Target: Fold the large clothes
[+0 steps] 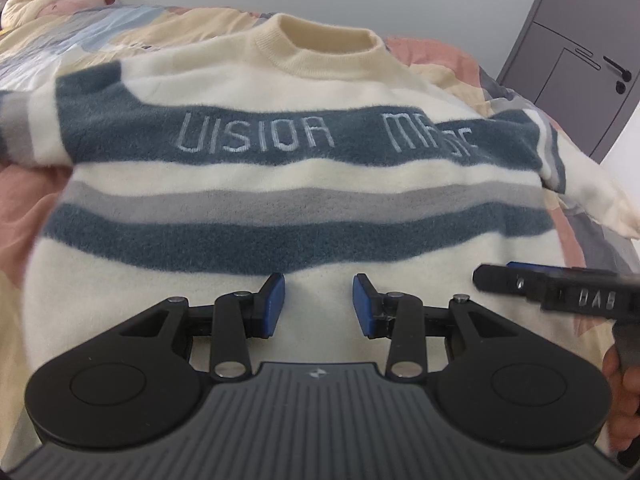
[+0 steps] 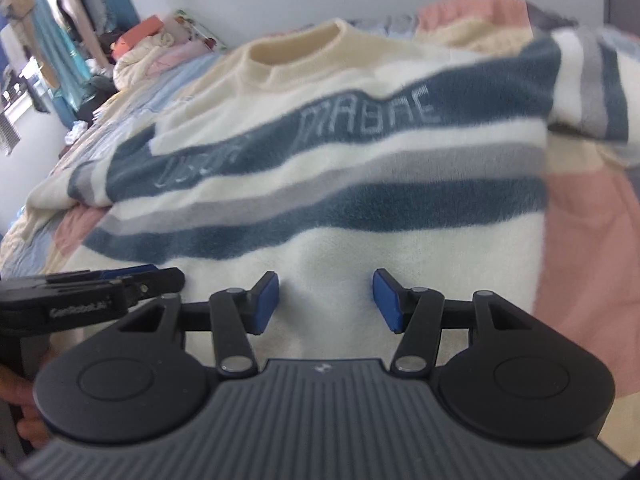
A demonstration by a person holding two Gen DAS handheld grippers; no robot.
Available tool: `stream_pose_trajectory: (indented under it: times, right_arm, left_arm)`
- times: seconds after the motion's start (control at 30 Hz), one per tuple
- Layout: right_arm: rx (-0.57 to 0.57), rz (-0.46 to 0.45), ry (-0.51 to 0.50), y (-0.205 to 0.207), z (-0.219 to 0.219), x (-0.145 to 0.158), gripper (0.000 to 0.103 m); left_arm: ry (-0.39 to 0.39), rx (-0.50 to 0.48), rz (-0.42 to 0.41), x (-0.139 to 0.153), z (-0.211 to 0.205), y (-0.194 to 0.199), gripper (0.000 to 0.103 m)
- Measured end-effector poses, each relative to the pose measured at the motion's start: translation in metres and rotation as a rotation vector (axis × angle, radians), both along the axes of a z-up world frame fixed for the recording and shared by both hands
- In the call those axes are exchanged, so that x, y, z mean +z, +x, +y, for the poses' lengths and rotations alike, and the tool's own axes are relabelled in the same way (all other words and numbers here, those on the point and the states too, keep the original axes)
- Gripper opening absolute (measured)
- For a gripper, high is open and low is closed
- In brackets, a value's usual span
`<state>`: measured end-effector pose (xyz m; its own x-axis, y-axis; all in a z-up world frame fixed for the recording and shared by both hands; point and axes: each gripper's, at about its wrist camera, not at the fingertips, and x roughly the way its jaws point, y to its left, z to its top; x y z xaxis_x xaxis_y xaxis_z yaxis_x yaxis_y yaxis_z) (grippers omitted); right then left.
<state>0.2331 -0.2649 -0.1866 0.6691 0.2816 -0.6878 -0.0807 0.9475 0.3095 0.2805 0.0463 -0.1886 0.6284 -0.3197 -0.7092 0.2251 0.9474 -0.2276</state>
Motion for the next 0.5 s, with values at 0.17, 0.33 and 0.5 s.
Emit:
stream_pose_trajectory:
  times: [0.17, 0.33, 0.5]
  right_arm:
    - [-0.074, -0.018, 0.135, 0.005, -0.024, 0.008, 0.054]
    - [-0.179, -0.069, 0.121, 0.006, -0.051, 0.019, 0.068]
    - [-0.316, -0.092, 0.161, 0.019, -0.095, 0.024, 0.073]
  left_arm:
    - [-0.009, -0.001, -0.005, 0.000, 0.001, -0.002, 0.044]
    - [-0.034, 0.010, 0.008, 0.002, 0.003, -0.004, 0.045]
    - [-0.014, -0.005, -0.002, 0.004, 0.000, -0.013, 0.046]
